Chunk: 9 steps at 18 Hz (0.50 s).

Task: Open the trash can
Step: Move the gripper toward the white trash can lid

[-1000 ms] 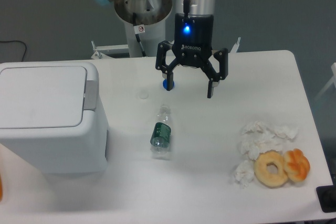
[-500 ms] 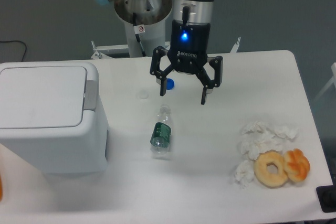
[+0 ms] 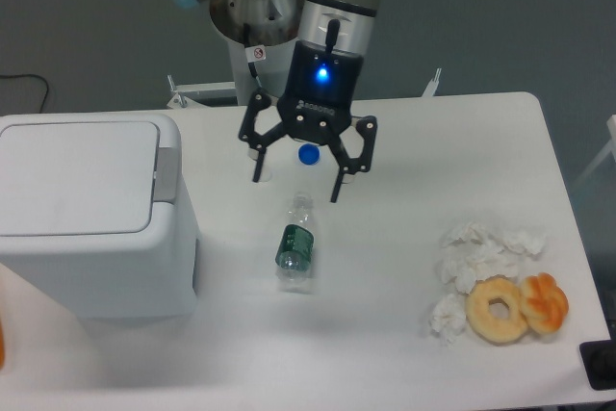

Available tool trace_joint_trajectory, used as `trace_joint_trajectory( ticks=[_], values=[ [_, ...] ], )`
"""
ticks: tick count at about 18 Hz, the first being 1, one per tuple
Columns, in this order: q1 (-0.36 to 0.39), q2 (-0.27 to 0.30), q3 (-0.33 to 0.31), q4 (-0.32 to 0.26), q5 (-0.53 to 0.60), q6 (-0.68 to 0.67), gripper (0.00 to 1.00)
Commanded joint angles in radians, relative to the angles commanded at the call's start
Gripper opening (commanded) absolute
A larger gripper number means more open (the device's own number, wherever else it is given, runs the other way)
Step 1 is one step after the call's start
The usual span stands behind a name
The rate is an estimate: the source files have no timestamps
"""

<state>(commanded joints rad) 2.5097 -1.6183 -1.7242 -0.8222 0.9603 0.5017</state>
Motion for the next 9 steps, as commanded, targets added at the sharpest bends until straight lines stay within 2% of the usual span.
trace_joint_trajectory(
  ticks=[9],
  values=[
    [-0.063,-0.009,-0.023,-0.002,-0.006,-0.022,1.00]
  ],
)
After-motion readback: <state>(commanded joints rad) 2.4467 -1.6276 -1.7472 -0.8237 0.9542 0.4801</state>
